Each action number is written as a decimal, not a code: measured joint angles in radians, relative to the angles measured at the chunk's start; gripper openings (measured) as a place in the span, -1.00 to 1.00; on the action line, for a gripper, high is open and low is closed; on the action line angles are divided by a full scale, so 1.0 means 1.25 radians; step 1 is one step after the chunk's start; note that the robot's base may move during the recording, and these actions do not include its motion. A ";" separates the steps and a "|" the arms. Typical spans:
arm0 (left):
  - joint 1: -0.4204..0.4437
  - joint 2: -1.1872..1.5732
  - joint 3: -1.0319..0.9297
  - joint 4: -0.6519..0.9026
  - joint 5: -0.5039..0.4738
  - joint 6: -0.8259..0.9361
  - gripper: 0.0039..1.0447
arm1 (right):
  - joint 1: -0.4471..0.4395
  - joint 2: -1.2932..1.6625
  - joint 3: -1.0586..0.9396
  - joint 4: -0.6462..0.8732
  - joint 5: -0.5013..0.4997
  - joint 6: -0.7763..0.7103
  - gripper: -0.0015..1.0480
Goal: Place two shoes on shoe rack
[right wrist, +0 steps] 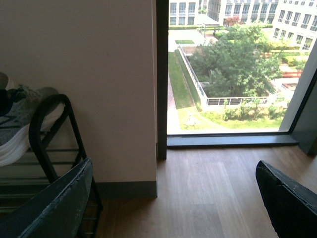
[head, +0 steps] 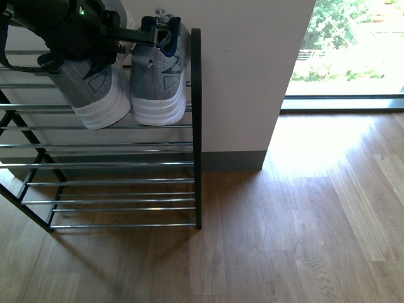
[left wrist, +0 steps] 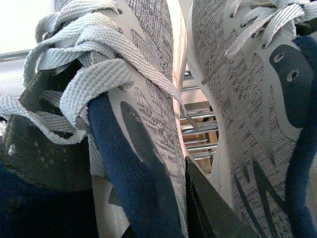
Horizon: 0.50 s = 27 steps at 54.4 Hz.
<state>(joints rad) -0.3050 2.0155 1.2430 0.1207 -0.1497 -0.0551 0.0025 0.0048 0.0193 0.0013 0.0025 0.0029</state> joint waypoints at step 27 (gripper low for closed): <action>-0.008 0.005 0.024 -0.003 -0.052 0.056 0.12 | 0.000 0.000 0.000 0.000 0.000 0.000 0.82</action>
<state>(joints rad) -0.3145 2.0224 1.2736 0.1165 -0.2142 0.0154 0.0025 0.0048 0.0193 0.0013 0.0025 0.0025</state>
